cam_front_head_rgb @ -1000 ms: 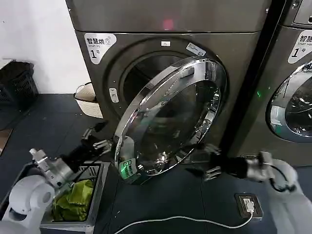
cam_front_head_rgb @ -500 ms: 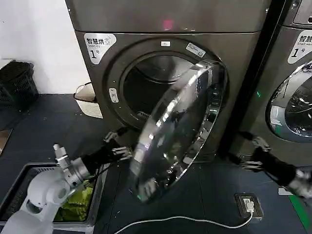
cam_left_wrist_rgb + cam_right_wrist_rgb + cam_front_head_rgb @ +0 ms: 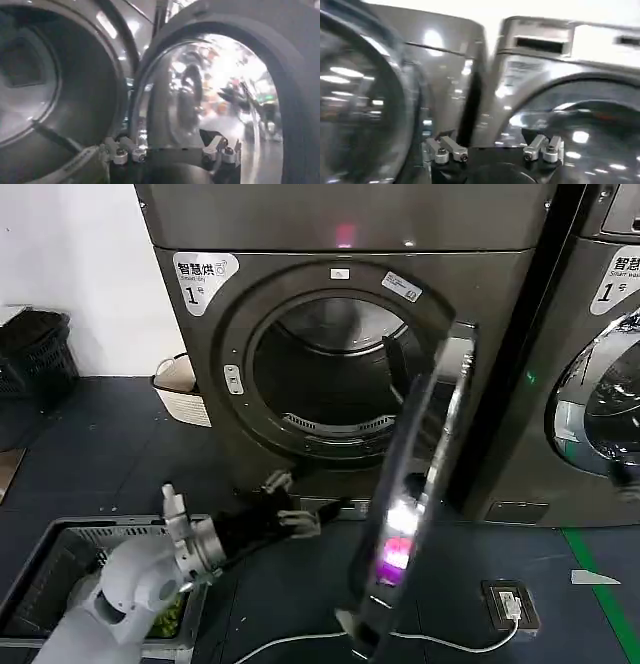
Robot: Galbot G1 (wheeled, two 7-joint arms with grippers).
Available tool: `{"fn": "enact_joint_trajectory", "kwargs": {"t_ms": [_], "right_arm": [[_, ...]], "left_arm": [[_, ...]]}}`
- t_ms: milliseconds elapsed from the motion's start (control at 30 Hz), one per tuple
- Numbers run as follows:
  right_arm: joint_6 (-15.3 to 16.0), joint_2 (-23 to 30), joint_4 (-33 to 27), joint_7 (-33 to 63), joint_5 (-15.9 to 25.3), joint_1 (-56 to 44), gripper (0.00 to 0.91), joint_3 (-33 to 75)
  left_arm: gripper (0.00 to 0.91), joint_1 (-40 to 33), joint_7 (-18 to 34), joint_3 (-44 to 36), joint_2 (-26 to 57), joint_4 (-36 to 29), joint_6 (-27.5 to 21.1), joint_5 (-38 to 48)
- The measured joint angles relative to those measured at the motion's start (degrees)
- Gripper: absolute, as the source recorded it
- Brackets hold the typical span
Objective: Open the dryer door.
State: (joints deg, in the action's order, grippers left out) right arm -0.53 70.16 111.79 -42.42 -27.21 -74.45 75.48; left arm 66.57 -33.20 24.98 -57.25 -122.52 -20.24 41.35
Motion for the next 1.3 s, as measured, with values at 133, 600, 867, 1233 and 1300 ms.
{"fn": "enact_joint_trajectory", "kwargs": {"t_ms": [133,600,867,1233,1300], "right_arm": [[1.10,0.40,1.31,6.62,0.66,-1.28,0.907,5.17],[7.63,-1.67,1.75,27.35,2.81,-3.98,0.907,20.61],[11.96,-2.68,2.47,34.45,8.17,-5.79,0.907,28.73],[16.54,-4.62,0.90,38.70,15.71,-8.98,0.907,37.87],[17.12,-4.91,0.50,39.28,16.43,-9.09,0.907,39.16]], "left_arm": [[0.907,-1.05,0.38,-3.45,0.75,-0.60,0.36,0.24],[0.907,-7.29,1.36,-17.49,0.33,1.26,1.42,0.06],[0.907,-11.74,2.22,-26.39,-1.92,3.86,2.17,0.00],[0.907,-20.68,3.82,-37.27,-6.85,10.46,3.56,-0.22],[0.907,-22.25,4.13,-38.86,-7.84,11.81,3.78,-0.01]]}}
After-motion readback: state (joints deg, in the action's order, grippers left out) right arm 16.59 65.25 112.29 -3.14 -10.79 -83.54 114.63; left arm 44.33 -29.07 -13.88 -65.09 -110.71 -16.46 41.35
